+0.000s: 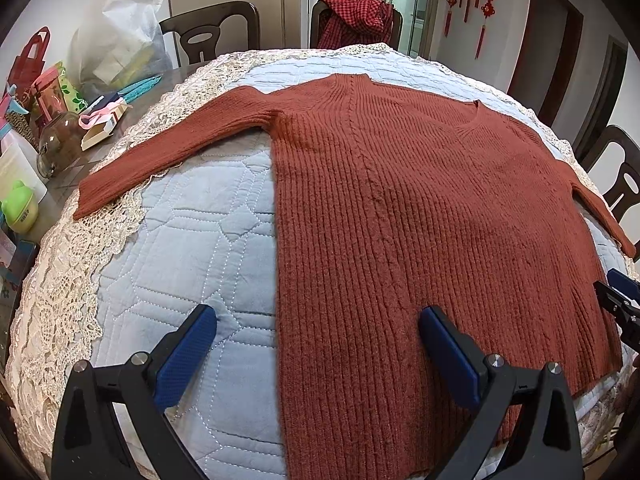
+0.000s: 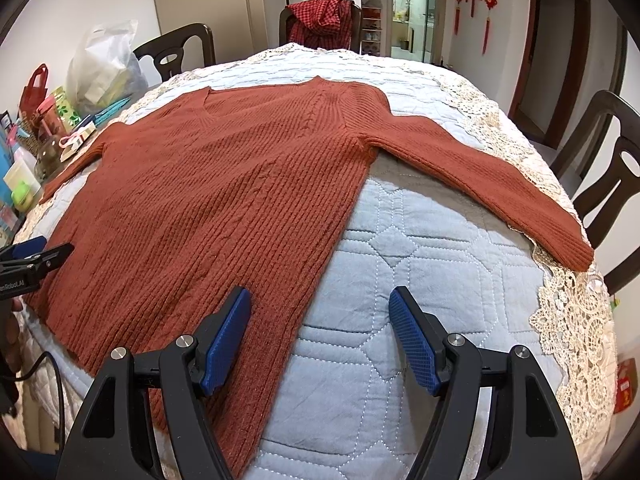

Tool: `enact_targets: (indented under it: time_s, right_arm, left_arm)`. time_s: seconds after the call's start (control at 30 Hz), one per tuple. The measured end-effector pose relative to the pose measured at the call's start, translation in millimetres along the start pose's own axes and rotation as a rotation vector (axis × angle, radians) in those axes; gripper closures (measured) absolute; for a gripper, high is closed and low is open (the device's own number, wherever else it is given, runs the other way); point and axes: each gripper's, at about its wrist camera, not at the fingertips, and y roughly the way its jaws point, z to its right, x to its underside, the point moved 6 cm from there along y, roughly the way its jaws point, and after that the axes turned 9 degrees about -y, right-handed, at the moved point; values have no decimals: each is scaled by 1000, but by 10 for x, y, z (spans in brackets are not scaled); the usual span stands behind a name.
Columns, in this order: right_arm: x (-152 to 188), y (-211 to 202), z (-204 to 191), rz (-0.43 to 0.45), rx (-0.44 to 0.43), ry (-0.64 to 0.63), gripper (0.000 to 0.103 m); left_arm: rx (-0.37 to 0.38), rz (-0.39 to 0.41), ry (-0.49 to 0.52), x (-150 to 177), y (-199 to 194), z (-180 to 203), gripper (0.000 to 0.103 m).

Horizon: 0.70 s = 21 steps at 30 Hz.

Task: Fold small clothes

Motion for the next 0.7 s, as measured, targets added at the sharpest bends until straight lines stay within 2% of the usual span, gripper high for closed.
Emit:
enact_targets:
  time_s: [0.7]
  right_arm:
    - [14, -13, -11, 4, 3, -7, 31]
  left_arm:
    - [-6, -4, 0, -19, -1, 11, 0]
